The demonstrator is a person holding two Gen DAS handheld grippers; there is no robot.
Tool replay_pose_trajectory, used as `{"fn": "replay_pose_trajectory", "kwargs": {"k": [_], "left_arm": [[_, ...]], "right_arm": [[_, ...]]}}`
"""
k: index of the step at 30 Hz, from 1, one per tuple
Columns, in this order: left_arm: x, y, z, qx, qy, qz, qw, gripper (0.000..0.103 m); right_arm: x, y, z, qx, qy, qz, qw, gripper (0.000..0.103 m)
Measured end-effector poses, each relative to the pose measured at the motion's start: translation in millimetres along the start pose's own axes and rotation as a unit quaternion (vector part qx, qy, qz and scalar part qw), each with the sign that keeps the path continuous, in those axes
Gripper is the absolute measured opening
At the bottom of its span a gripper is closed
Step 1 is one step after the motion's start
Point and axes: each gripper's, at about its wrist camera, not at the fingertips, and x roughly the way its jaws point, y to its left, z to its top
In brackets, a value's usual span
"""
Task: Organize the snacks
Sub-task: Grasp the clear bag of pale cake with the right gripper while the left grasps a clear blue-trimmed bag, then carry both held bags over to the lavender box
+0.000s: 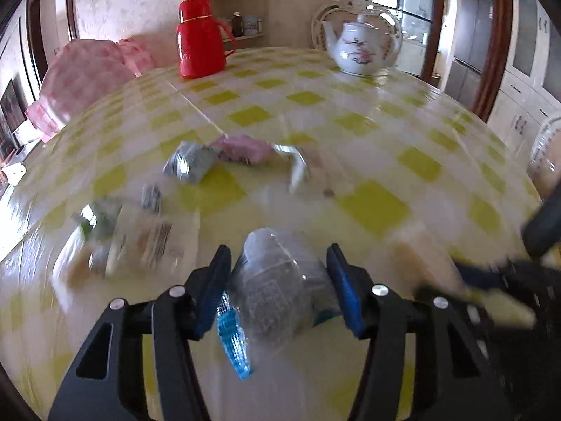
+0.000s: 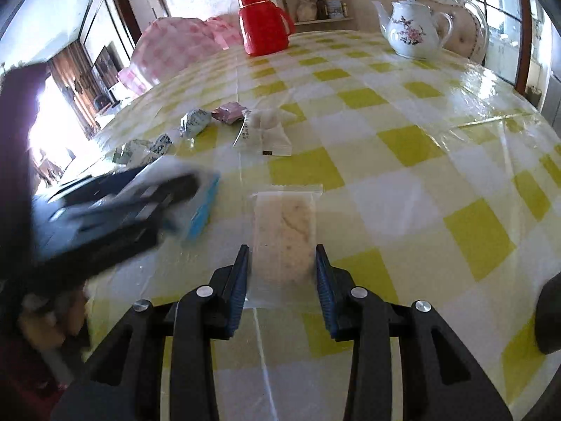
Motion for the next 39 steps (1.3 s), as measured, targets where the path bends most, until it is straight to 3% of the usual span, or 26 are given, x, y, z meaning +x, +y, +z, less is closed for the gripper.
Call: {"fn": "replay_pose_trajectory", "kwargs": {"k": [5, 7, 8, 9, 15, 19, 21, 23, 24, 26, 31, 39], "left_arm": [[-26.4, 9.5, -38.1, -0.015, 0.002, -0.023, 0.9996, 0.056], [-29.0, 13.7, -44.5, -0.018, 0.005, -0.025, 0.9995, 0.070], [-28.0, 15.9, -48.1, -0.020, 0.012, -0.014, 0.9996, 0.088], [-26.6, 16.8, -49.5, -0.019, 0.014, -0.003, 0.9997, 0.095], [-18.4, 8.7, -48.7, -0.005, 0.032, 0.000, 0.9995, 0.098], [-12.8, 5.3, -49.4, 0.005, 0.046, 0.001, 0.9989, 0.098], [-10.8, 9.8, -50.0, -0.007, 0.050, -0.005, 0.9987, 0.093], [-12.8, 11.8, -50.2, -0.012, 0.044, -0.011, 0.9989, 0.073], [-14.5, 12.5, -50.2, -0.014, 0.041, -0.009, 0.9990, 0.070], [-17.0, 13.2, -50.9, -0.017, 0.038, -0.015, 0.9990, 0.064], [-26.5, 16.6, -52.0, -0.030, 0.021, -0.008, 0.9993, 0.059], [-33.7, 22.7, -53.1, -0.047, 0.011, -0.007, 0.9988, 0.056]], "right_arm": [[0.2, 8.6, -2.9, -0.028, 0.006, -0.013, 1.000, 0.037], [3.2, 5.8, -1.1, -0.022, 0.012, -0.015, 1.000, 0.040], [3.9, 5.5, -1.1, -0.022, 0.013, -0.014, 1.000, 0.042], [4.2, 5.5, -0.9, -0.022, 0.013, -0.011, 1.000, 0.045], [7.0, 8.6, 0.1, -0.032, 0.016, -0.009, 0.999, 0.054], [7.6, 12.8, -0.4, -0.041, 0.018, -0.016, 0.999, 0.055], [7.8, 13.6, -0.3, -0.045, 0.019, -0.020, 0.999, 0.055], [9.0, 18.5, -1.4, -0.059, 0.020, -0.033, 0.998, 0.053], [9.2, 20.3, -1.9, -0.064, 0.020, -0.037, 0.997, 0.036], [6.5, 23.1, -2.6, -0.071, 0.013, -0.032, 0.997, 0.035], [-6.8, 15.0, -2.4, -0.054, -0.019, -0.008, 0.998, 0.035], [-9.3, 12.1, -2.4, -0.042, -0.023, -0.005, 0.999, 0.035]]}}
